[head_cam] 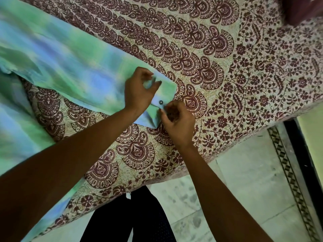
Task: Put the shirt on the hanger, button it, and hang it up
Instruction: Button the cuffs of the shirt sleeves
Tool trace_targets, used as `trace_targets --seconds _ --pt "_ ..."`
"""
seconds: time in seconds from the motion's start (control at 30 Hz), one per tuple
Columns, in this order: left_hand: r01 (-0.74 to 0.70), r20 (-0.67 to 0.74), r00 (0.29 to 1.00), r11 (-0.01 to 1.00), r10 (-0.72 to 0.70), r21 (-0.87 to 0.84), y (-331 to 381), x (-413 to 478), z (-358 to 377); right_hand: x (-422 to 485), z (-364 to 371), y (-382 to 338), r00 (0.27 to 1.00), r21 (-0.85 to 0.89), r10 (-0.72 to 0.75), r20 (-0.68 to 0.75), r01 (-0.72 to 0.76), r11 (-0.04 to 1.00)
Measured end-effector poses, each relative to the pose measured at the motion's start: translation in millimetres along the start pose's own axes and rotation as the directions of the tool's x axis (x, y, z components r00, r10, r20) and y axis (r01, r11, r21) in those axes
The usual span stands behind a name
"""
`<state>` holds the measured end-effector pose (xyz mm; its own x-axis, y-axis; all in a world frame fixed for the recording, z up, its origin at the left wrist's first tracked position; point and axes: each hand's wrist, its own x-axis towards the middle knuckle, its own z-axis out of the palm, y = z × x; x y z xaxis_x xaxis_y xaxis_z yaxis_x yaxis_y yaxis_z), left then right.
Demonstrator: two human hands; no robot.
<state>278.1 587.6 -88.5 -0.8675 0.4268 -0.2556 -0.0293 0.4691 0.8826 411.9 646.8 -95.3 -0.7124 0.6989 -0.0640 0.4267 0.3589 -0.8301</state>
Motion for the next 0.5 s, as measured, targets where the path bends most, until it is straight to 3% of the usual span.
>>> trace_targets --seconds 0.1,0.27,0.33,0.4,0.5 --pt "0.054 -0.007 0.999 0.974 -0.054 0.22 -3 -8 -6 -2 1 1 0.998 -0.011 0.036 0.049 -0.035 0.999" --pt "0.207 0.111 0.961 0.924 -0.254 0.322 3 -6 -15 -2 2 -2 0.991 0.067 0.104 -0.085 -0.098 0.993" --pt "0.204 0.156 0.948 0.906 -0.277 0.372 0 -5 -17 4 5 0 0.998 -0.137 0.046 -0.034 -0.05 0.989" --pt "0.199 0.174 0.948 0.922 -0.267 0.333 -4 -7 -18 12 6 0 0.997 -0.32 0.016 0.07 0.008 0.947" --pt "0.272 0.164 0.945 0.959 -0.283 0.085 -6 -12 -19 26 0 -11 0.992 -0.214 0.111 0.055 -0.097 0.972"
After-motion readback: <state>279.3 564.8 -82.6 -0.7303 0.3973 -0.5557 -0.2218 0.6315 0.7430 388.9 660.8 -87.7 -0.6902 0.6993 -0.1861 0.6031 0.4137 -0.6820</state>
